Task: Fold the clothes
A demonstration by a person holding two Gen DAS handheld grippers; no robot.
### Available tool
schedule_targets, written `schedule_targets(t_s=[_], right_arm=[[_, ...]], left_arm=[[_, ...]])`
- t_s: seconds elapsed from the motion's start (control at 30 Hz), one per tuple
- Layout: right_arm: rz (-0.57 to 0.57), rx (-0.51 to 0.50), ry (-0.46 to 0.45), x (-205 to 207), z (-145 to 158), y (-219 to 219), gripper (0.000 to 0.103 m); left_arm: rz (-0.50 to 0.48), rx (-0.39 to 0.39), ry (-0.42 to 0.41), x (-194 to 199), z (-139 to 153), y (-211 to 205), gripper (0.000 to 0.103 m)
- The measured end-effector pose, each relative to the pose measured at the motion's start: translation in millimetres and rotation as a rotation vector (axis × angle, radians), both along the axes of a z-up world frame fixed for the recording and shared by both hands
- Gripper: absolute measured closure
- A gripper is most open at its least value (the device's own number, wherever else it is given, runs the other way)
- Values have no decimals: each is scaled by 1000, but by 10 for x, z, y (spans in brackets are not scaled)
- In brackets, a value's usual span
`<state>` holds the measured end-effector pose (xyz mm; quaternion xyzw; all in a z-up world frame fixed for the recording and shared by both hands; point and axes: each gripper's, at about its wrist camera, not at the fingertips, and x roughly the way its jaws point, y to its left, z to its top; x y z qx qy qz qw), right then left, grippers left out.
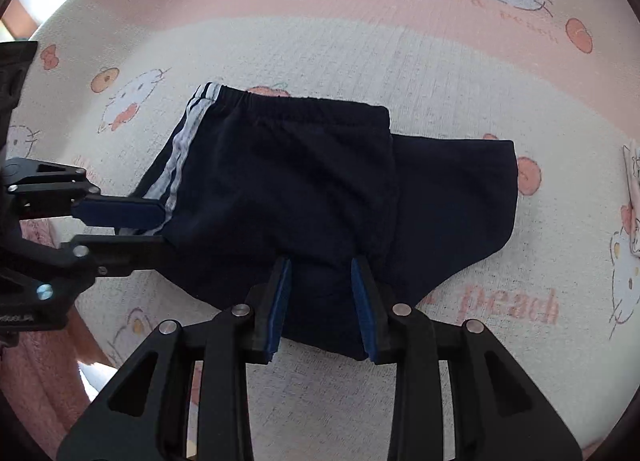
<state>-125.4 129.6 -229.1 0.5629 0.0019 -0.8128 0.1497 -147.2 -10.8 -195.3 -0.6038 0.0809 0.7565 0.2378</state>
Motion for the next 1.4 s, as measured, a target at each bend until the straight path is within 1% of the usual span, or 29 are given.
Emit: schedule_targets(t_s=[0.03,0.07,0.13,0.17,0.2,0.27,0.3,0.37,0.43,0.5,0.53,0.57,0.63,0.7,0.73,0.8,0.83,0.87,0.9,1.0,1.03,1.07,1.1,1.13,1.2,1.23,1.27,1.33,1.4], right_arm=[[-6,-10,15,17,13,40,73],[-18,-18,26,25,15,90,74],[-75,16,15,11,-14,236,72],[-89,0,5,15,-10,324,74],[-107,-36,-3,23,23,425,74],[-144,-48,2,41,115,479,69],[-149,-52,14,58,167,471,70],[-113,-75,44,112,254,352,70],[-58,-54,38,162,242,168,70],[-16,10,14,204,123,52,70],[-17,30,-3,218,52,70,69],[-21,41,-17,233,4,102,70],[-48,15,-28,258,48,247,70],[-80,31,-38,274,103,358,68],[-94,32,-39,277,133,404,68],[-106,-12,-19,257,208,432,68],[-107,-32,-10,224,235,411,68],[-107,-47,-3,187,259,384,68],[-101,-46,0,138,271,337,68],[-71,17,-10,-8,193,182,68],[-64,45,-23,-49,142,145,68],[-63,80,-64,-71,43,144,68],[-66,97,-88,-79,-24,157,68],[-76,67,-76,-48,-7,207,68],[-116,24,-142,-11,5,278,68],[-120,21,-173,-10,25,267,68],[-109,30,-182,-31,55,236,68],[-98,47,-118,-115,170,176,68],[-111,38,-64,-233,246,155,68]], left_arm=[[12,-11,10,20,32,-54,80],[24,-21,19,41,64,-107,80],[60,-50,39,75,138,-227,79],[84,-68,50,90,180,-293,79],[115,-42,57,92,239,-357,79],[128,27,84,130,355,-356,79],[103,33,99,162,372,-278,79],[52,33,116,215,355,-105,79],[48,-9,58,194,163,-20,79],[44,-51,-1,172,-30,65,79],[49,-25,0,202,-20,17,79],[76,-18,6,204,35,-65,79],[131,-3,17,206,145,-229,79],[191,44,61,166,251,-394,79],[204,94,67,128,292,-436,79],[205,109,117,40,377,-428,79],[190,77,163,24,410,-359,79],[174,26,221,26,439,-274,79],[143,-4,248,2,439,-189,80],[64,-21,208,-234,289,-5,80],[51,-48,197,-342,217,10,80],[38,-75,187,-451,144,25,80],[54,-58,190,-493,130,-6,80],[69,-41,193,-534,116,-37,79],[101,-6,198,-616,88,-99,79],[116,11,201,-658,73,-130,79],[136,34,191,-674,79,-142,79],[179,84,188,-656,131,-182,79],[180,131,188,-593,196,-227,79]])
